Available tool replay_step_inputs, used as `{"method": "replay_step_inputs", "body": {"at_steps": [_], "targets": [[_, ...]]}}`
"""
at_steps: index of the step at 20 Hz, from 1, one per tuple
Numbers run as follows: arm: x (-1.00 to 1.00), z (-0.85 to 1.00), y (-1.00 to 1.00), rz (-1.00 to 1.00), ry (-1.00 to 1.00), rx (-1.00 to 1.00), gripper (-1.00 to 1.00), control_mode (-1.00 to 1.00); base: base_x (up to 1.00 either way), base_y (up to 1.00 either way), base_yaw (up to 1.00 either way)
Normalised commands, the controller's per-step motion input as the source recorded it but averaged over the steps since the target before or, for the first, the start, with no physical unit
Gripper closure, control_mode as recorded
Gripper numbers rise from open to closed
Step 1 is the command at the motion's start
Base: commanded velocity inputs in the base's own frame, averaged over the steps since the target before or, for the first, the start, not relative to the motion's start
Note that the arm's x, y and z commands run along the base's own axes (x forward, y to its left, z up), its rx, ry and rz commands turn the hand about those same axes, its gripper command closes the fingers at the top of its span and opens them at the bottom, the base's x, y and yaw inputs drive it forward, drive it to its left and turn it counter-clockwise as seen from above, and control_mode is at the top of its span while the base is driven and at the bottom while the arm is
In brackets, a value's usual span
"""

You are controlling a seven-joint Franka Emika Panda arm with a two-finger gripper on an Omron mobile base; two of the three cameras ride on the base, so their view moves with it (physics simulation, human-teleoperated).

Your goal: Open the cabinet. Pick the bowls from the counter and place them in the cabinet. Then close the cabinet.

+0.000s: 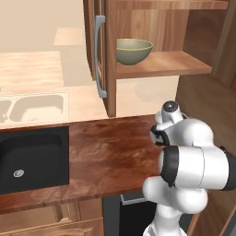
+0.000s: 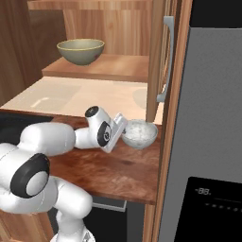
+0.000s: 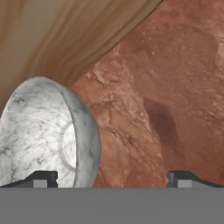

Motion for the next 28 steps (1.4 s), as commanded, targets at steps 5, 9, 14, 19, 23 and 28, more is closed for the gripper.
{"method": "replay_step_inputs", "body": {"at_steps": [5,9,14,19,23,28], "targets": [[0.28,-0.17,-0.14,0.0,0.0,0.03,-1.0,-1.0,0.0,0.0,0.0],[0.26,-0.19,-0.11,0.0,0.0,0.02,-1.0,-1.0,0.0,0.0,0.0],[0.27,-0.21,-0.06,0.0,0.0,0.01,-1.0,-1.0,0.0,0.0,0.0],[0.3,-0.2,-0.04,0.0,0.0,0.0,-1.0,-1.0,0.0,0.0,0.0],[0.31,-0.16,-0.04,0.0,0.0,0.0,-1.0,-1.0,0.0,0.0,0.0],[0.31,-0.17,-0.02,0.0,0.0,0.0,1.0,-1.0,0.0,0.0,0.0]]}}
